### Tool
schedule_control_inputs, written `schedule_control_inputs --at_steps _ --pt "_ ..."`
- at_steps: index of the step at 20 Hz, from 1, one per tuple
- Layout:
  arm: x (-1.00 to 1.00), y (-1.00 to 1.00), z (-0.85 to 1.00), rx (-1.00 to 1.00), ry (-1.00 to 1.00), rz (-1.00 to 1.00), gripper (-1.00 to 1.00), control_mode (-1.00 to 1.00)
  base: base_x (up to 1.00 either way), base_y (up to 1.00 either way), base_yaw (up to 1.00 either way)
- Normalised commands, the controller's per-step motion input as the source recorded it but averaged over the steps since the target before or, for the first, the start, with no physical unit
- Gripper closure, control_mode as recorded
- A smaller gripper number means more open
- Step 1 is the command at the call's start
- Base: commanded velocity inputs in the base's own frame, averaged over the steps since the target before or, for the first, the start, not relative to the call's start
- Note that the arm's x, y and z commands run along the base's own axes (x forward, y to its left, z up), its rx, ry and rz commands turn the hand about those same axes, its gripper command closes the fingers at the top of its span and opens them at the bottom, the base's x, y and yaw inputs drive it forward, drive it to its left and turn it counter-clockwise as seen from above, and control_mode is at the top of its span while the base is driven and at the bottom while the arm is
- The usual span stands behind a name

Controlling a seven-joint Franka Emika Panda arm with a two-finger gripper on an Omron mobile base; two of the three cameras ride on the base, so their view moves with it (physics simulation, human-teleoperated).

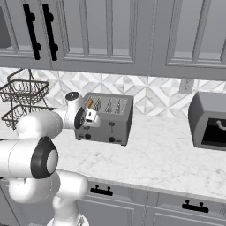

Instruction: Start the toaster. Once the lever pops up, take the bread to the plate on the dining counter.

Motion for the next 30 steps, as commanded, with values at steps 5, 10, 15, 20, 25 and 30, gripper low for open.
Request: schedule_control_inputs --at_steps 5,10,15,20,25,30 --pt "-0.18 0.01 -0.74 0.00 0.00 -0.05 1.00 -1.00 0.00 0.00 0.00" --pt "0.00 0.08 -0.71 0.00 -0.01 -0.04 1.00 -1.00 0.00 0.00 0.00" --pt "-0.11 0.09 -0.51 0.00 -0.03 -0.04 1.00 -1.00 0.00 0.00 0.00" --pt "-0.55 0.00 0.36 0.00 -0.10 -0.04 1.00 -1.00 0.00 0.00 0.00" --pt "-0.28 0.00 0.74 0.00 -0.10 -0.01 1.00 -1.00 0.00 0.00 0.00" --pt "-0.03 0.27 0.93 0.00 -0.04 0.01 1.00 -1.00 0.00 0.00 0.00"
